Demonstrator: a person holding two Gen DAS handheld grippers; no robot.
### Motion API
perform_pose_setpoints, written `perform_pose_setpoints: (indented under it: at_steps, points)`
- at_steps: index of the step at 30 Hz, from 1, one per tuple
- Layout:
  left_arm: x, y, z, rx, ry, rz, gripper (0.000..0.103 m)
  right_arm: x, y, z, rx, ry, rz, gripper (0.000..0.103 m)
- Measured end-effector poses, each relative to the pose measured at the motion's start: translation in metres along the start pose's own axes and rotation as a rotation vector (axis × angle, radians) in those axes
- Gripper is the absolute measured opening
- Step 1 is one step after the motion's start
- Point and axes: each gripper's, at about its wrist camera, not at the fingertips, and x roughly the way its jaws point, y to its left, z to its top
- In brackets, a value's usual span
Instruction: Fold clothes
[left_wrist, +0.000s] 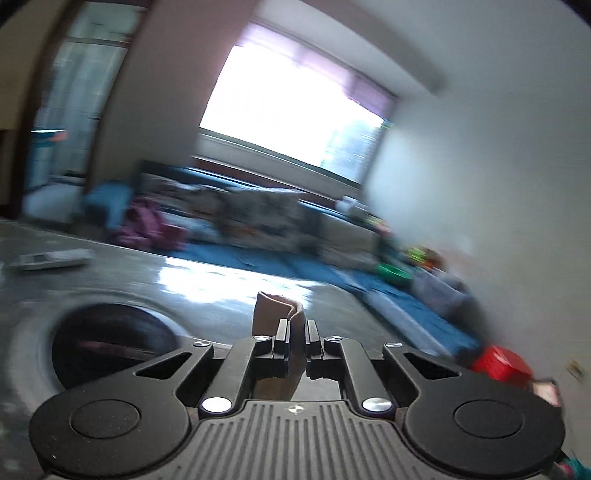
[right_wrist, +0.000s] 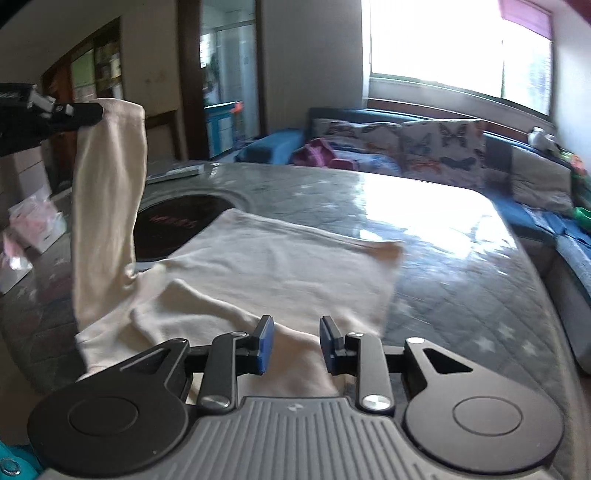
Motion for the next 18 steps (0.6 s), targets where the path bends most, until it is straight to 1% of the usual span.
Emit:
perform_pose_setpoints:
  at_steps: [6, 9, 13, 14, 16, 18]
  points:
    - [0.041, -0.048, -0.037, 0.068, 0.157, -0.191, 0.008, -0.014, -0.025, -0.016, 0.066, 0.004, -0.059, 0.027]
    - [0.065, -0.059, -0.064, 0.094, 0.272, -0.244, 0.009, -0.015, -0.033, -0.023, 0.093, 0.018, -0.068, 0.027]
    - [0.085, -0.063, -0.093, 0.113, 0.382, -0.261, 0.010, -0.009, -0.041, -0.027, 0.122, 0.028, -0.075, 0.027]
    - [0.085, -0.063, -0.097, 0.118, 0.394, -0.267, 0.010, -0.007, -0.043, -0.027, 0.130, 0.031, -0.076, 0.027]
    - [0.089, -0.059, -0.097, 0.137, 0.407, -0.253, 0.011, -0.001, -0.045, -0.024, 0.129, 0.035, -0.063, 0.027]
    - [0.088, -0.057, -0.100, 0.176, 0.407, -0.217, 0.012, 0.005, -0.045, -0.019, 0.123, 0.038, -0.044, 0.027]
